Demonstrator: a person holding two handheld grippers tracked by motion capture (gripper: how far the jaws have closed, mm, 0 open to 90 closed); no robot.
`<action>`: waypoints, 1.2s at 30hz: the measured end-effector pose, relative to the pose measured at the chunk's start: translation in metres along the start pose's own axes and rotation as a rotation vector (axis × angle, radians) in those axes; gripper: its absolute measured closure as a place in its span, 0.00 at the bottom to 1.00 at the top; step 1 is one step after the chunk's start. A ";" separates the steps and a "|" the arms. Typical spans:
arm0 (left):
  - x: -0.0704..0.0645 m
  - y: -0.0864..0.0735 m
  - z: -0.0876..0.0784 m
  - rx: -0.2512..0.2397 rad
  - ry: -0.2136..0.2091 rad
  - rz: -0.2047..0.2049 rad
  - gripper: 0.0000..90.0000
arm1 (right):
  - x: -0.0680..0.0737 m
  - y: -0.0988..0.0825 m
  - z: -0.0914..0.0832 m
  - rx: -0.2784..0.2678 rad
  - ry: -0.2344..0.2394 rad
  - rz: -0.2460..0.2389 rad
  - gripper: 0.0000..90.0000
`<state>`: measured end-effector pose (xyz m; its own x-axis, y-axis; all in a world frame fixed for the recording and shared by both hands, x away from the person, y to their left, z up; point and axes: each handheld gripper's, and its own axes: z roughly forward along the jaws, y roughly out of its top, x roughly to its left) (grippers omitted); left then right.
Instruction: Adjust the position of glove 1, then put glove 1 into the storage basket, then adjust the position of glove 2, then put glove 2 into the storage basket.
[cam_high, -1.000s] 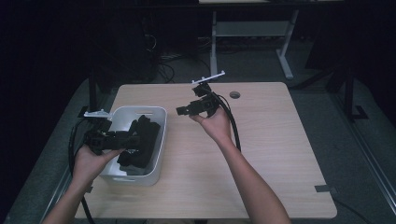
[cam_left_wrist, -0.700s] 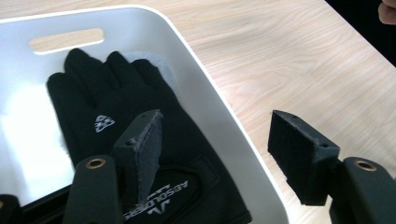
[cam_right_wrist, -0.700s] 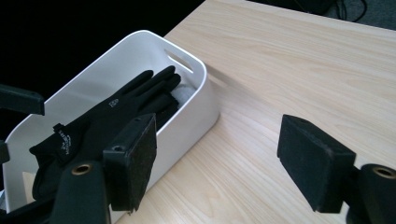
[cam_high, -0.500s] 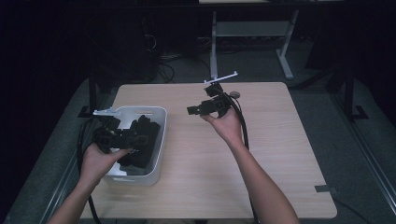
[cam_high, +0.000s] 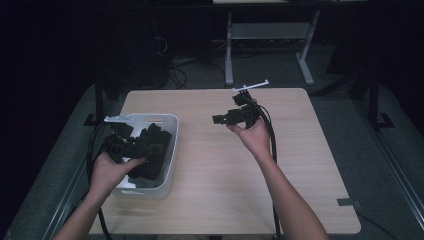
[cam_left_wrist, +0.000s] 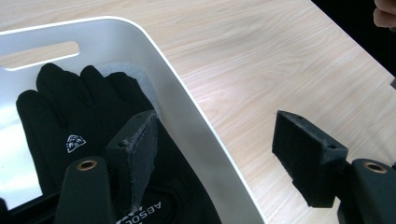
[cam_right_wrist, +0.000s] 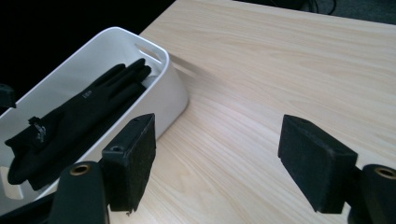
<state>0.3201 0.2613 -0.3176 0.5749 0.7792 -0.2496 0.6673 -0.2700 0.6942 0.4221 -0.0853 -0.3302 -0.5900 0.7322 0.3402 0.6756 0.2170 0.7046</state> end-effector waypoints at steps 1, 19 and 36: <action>-0.001 0.000 0.000 0.003 -0.001 0.003 0.34 | -0.002 -0.001 -0.001 0.000 -0.003 0.004 0.30; -0.014 0.009 0.009 0.003 -0.019 0.029 0.33 | -0.026 -0.019 -0.026 -0.016 -0.034 0.051 0.30; -0.025 0.014 0.016 -0.001 -0.048 0.047 0.33 | -0.046 -0.040 -0.043 -0.020 -0.053 0.089 0.29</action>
<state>0.3227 0.2290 -0.3129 0.6278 0.7377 -0.2484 0.6385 -0.3054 0.7065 0.4031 -0.1555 -0.3475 -0.5030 0.7816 0.3689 0.7153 0.1369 0.6852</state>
